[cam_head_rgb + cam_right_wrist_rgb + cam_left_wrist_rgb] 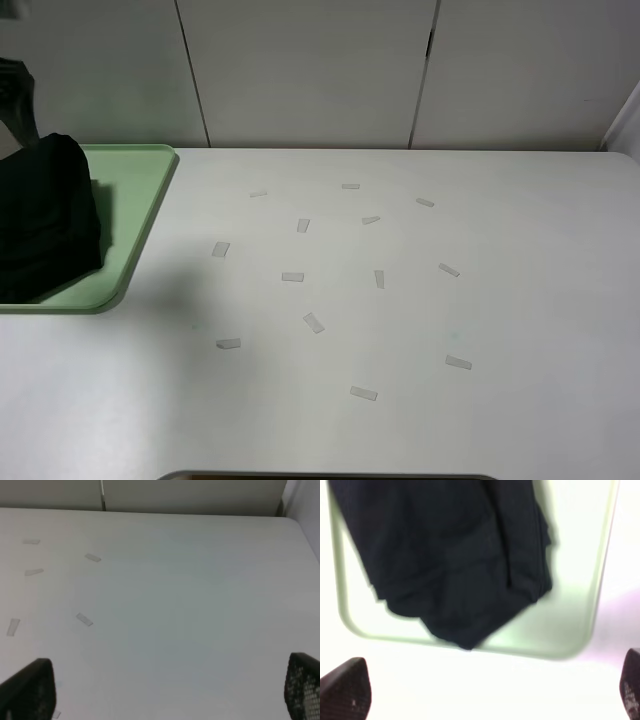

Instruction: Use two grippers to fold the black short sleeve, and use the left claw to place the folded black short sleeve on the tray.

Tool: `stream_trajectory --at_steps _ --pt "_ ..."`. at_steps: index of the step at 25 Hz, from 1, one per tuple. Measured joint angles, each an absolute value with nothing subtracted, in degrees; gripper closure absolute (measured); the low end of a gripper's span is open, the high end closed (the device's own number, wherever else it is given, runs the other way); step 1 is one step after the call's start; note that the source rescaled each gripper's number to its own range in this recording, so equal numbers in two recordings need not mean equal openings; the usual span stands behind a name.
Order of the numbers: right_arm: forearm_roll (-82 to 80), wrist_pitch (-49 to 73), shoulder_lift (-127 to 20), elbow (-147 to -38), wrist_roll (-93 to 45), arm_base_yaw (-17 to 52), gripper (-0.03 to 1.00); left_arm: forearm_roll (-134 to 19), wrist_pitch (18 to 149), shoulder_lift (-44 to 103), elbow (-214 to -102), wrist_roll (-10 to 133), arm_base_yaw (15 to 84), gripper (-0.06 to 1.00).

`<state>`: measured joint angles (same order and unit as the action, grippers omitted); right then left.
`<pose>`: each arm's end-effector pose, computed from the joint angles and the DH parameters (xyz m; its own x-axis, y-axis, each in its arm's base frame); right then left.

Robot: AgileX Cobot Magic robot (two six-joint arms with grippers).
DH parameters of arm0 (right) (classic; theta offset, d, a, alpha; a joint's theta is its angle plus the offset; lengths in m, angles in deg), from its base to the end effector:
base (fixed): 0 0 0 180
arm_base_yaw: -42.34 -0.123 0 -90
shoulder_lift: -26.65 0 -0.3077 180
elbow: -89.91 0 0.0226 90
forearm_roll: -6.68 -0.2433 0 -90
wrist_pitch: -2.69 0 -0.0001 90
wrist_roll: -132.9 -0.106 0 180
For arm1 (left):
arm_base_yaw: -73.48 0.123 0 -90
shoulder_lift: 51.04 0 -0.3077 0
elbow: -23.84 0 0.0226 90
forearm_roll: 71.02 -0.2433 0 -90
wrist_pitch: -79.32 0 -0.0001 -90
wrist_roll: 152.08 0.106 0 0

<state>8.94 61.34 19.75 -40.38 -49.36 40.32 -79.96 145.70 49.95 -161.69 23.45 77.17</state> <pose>-0.0188 -0.0042 0.2675 -0.4262 0.0039 -0.9046 0.0033 1.0000 0.0028 0.3344 0.0367 0.3248 -0.9451 -0.0759 -0.3179 -0.1228 0.9838 0.1303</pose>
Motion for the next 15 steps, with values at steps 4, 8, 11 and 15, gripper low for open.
stream_trajectory --at_steps 4,8,11,15 --pt "8.9 61.3 19.7 -40.4 -49.4 40.3 -0.03 -80.0 146.0 43.1 -161.6 25.0 77.2 -0.05" --pt "8.9 61.3 19.7 -40.4 -49.4 40.3 -0.03 -79.9 146.1 36.1 -159.1 26.5 77.2 -0.05" --pt "8.9 61.3 19.7 -40.4 -49.4 40.3 -0.03 -78.8 146.1 29.6 -155.3 27.9 77.2 -0.05" --pt "8.9 61.3 19.7 -40.4 -49.4 40.3 -0.03 -77.7 146.2 20.5 -149.5 29.5 77.2 -0.05"
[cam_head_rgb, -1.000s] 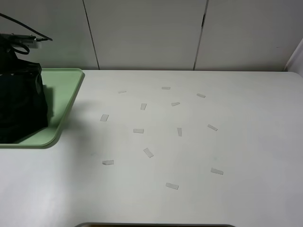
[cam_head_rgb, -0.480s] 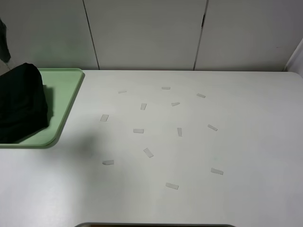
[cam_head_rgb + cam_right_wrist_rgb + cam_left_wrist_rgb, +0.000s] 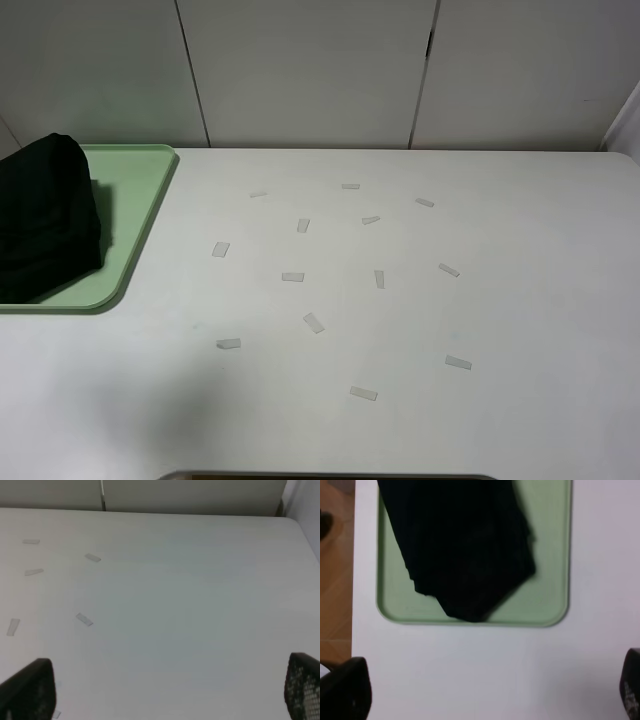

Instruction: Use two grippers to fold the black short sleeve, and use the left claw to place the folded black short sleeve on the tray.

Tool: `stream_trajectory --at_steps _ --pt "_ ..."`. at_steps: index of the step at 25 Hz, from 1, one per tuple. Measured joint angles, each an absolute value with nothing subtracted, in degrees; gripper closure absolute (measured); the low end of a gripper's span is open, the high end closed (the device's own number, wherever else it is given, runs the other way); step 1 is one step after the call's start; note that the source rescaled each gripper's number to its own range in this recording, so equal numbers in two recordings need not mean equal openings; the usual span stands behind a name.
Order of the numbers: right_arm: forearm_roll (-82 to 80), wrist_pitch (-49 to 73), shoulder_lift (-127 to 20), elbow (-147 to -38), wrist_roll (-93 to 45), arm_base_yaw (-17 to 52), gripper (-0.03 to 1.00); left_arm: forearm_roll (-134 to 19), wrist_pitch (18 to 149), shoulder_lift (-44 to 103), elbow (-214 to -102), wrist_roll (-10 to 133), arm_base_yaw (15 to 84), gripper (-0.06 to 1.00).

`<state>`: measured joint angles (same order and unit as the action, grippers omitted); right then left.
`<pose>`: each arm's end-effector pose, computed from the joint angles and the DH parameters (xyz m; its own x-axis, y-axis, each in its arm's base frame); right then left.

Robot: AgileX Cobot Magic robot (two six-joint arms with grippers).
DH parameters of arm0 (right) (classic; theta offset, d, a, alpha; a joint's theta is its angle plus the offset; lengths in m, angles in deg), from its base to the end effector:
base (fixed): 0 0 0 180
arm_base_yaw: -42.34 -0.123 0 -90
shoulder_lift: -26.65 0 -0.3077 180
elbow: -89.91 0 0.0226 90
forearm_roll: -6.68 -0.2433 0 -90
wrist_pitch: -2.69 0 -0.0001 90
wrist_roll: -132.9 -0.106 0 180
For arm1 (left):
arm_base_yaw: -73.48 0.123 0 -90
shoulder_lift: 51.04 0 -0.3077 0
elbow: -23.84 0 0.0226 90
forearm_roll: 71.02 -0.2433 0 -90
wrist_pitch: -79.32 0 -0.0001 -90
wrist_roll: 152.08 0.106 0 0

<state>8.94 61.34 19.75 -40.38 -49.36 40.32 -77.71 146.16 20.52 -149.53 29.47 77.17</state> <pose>-0.0188 -0.0042 0.2675 -0.4262 0.0039 -0.9046 0.0033 1.0000 0.0028 0.1956 0.0240 0.4005 -0.8233 0.0197 -0.5672 -0.0655 0.9894 0.1294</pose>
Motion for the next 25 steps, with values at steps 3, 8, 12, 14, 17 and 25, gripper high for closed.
stream_trajectory --at_steps 3,8,12,14,17,25 --pt "8.9 61.3 19.7 -40.4 -49.4 40.3 -0.03 -77.3 146.2 13.5 -144.9 30.6 77.2 -0.05" --pt "8.9 61.3 19.7 -40.4 -49.4 40.3 -0.03 -75.8 146.2 2.5 -138.5 31.2 77.2 -0.05" --pt "8.9 61.3 19.7 -40.4 -49.4 40.3 -0.03 -73.3 146.2 -6.2 -133.1 32.5 77.2 -0.05" --pt "8.9 61.3 19.7 -40.4 -49.4 40.3 -0.03 -71.0 146.2 -10.1 -129.6 34.6 77.2 -0.05" --pt "8.9 61.3 19.7 -40.4 -49.4 40.3 -0.03 -68.0 146.2 -15.4 -124.6 38.4 77.2 -0.05" --pt "8.9 61.3 19.7 -40.4 -49.4 40.3 -0.03 -63.9 141.1 -28.8 -111.7 42.4 76.3 -0.05"
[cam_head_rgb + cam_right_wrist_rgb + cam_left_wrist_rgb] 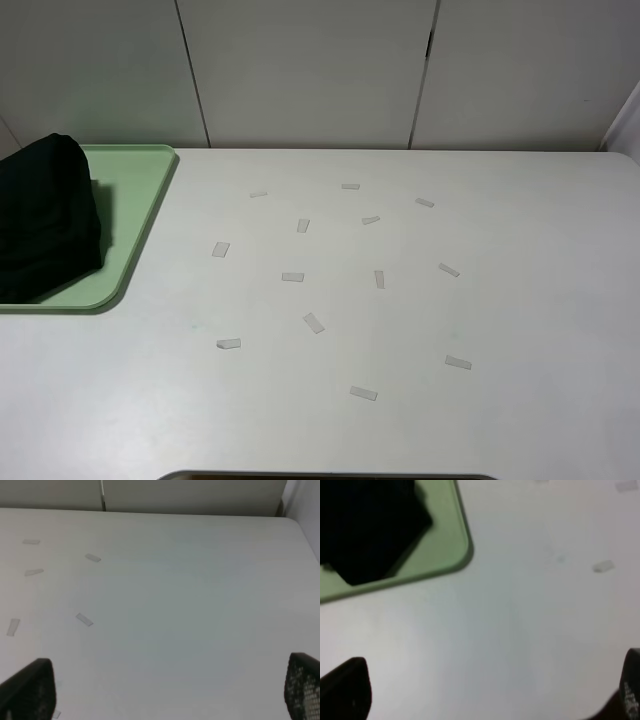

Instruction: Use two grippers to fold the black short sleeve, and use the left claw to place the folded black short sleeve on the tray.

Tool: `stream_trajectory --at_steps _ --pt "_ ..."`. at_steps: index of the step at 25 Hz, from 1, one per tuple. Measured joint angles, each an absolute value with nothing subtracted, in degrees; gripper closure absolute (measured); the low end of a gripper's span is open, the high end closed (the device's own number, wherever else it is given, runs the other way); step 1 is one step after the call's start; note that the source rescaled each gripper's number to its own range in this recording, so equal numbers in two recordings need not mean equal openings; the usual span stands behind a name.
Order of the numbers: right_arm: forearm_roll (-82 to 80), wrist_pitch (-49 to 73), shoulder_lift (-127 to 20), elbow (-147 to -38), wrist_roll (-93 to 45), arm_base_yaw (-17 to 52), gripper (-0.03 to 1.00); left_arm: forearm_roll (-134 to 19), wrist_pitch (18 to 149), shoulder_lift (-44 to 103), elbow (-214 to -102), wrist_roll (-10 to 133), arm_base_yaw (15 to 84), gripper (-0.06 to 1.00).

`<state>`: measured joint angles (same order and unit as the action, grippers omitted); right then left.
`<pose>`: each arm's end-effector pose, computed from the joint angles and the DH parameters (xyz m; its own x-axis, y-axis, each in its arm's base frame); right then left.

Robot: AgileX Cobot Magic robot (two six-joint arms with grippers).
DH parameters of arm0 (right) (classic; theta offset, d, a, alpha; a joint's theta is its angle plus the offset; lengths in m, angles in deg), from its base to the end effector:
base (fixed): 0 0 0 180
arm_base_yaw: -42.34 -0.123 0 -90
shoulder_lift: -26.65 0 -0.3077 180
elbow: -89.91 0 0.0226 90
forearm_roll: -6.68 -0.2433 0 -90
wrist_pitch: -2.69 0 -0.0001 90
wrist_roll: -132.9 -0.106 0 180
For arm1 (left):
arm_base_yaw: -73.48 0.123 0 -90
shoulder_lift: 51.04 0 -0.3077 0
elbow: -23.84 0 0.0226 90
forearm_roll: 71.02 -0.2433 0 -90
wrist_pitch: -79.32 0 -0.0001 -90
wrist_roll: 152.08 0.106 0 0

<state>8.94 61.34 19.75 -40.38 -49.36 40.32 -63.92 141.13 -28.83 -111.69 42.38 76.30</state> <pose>-0.0188 -0.0042 0.2675 -0.4262 0.0039 -0.9046 0.0033 1.0000 0.0028 0.0128 -0.0109 0.2910 -0.6005 0.1619 -0.7830 0.1549 0.9843 0.0847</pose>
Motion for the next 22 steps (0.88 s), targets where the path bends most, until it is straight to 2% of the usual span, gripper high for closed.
stream_trajectory --at_steps 5,10,22 --pt "8.9 61.3 19.7 -40.4 -49.4 40.3 -0.03 -63.7 140.1 -37.2 -107.2 41.7 72.8 -0.05" --pt "8.9 61.3 19.7 -40.4 -49.4 40.3 -0.03 -63.7 140.5 -43.3 -106.9 41.3 72.1 -0.05" --pt "8.9 61.3 19.7 -40.4 -49.4 40.3 -0.03 -64.0 140.8 -44.2 -106.9 41.3 72.1 -0.05"
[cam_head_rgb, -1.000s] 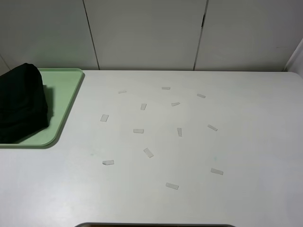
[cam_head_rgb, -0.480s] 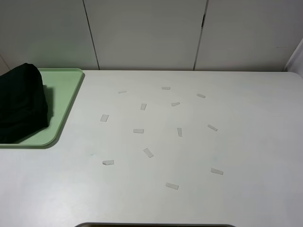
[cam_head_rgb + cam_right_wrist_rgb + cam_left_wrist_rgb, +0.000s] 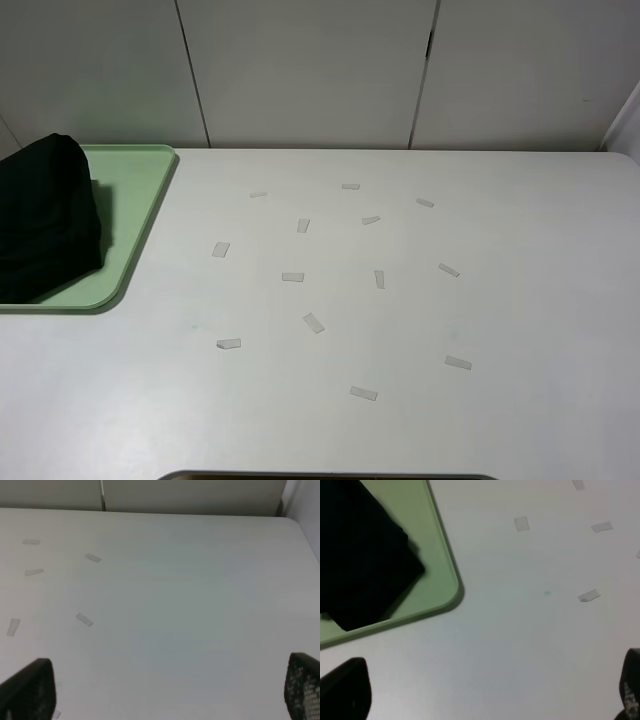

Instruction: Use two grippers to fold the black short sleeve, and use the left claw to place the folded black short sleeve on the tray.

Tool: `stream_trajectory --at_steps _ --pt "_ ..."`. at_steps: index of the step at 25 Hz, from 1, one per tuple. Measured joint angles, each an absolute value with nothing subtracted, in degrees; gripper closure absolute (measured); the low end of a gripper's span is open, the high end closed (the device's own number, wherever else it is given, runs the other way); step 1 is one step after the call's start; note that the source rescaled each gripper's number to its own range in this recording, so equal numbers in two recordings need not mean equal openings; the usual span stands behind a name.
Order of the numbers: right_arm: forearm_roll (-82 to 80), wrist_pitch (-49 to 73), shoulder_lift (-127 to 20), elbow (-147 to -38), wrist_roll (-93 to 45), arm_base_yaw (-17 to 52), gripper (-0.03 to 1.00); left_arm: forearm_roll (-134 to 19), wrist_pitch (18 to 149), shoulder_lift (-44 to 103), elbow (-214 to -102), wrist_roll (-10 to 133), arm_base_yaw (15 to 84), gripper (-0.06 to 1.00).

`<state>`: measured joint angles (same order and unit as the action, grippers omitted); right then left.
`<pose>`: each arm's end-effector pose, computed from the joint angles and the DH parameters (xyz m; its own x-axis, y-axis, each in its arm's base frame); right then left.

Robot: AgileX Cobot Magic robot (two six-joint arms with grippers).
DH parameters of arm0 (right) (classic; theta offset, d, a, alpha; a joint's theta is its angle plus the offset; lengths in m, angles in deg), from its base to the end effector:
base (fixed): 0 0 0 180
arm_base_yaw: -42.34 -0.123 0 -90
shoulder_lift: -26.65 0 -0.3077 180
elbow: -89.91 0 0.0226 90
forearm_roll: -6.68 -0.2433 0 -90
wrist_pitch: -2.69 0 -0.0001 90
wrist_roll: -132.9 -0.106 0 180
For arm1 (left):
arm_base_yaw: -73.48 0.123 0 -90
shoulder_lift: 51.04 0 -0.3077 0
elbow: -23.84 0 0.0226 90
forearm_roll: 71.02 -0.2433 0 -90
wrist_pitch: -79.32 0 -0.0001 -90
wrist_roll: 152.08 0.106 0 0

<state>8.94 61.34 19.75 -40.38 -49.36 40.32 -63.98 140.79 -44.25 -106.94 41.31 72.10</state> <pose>-0.0188 -0.0042 0.2675 -0.4262 0.0039 -0.9046 0.0033 1.0000 0.0028 -0.0231 -0.0109 0.2657 -0.4307 0.1833 -0.8837 0.1975 0.9746 0.1059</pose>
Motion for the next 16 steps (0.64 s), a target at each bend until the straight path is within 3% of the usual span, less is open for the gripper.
stream_trajectory --at_steps 16 --pt "8.9 61.3 19.7 -40.4 -49.4 40.3 -0.03 -64.0 140.8 -44.2 -106.9 41.3 72.1 -0.05"
